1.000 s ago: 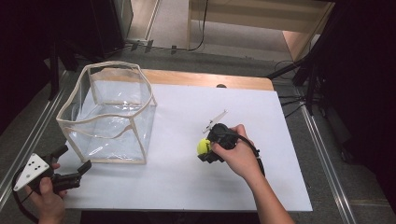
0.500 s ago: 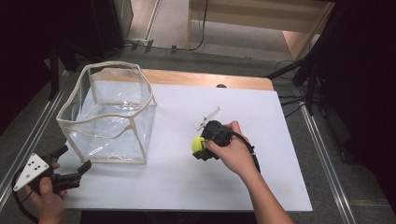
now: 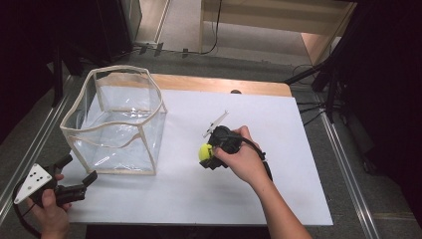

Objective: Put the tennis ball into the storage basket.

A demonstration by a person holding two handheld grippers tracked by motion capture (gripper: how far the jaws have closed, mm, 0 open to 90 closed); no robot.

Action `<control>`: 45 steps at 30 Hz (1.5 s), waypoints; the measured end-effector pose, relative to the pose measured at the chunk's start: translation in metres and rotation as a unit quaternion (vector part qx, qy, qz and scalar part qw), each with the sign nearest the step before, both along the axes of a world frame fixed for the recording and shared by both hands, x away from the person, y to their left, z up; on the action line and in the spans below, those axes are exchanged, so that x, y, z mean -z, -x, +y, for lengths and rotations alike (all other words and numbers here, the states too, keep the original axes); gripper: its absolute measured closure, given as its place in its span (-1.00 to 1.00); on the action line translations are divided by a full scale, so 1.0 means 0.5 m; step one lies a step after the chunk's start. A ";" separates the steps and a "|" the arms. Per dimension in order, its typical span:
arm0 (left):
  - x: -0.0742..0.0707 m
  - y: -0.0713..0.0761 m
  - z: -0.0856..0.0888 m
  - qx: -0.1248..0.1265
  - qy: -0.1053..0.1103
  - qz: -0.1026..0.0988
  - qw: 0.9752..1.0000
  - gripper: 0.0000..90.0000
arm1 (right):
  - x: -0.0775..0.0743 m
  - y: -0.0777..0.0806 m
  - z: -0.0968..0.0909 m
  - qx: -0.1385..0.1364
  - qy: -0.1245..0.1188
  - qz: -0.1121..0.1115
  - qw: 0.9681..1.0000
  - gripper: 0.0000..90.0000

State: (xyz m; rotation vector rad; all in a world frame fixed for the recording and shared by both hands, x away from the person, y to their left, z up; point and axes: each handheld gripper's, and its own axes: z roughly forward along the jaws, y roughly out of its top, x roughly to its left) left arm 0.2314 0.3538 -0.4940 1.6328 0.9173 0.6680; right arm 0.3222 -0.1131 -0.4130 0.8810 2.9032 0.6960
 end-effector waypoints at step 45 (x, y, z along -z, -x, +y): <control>0.000 -0.001 0.001 0.002 0.002 -0.002 1.000 -1.00 | -0.028 -0.018 0.085 -0.038 -0.006 -0.005 0.999 -0.47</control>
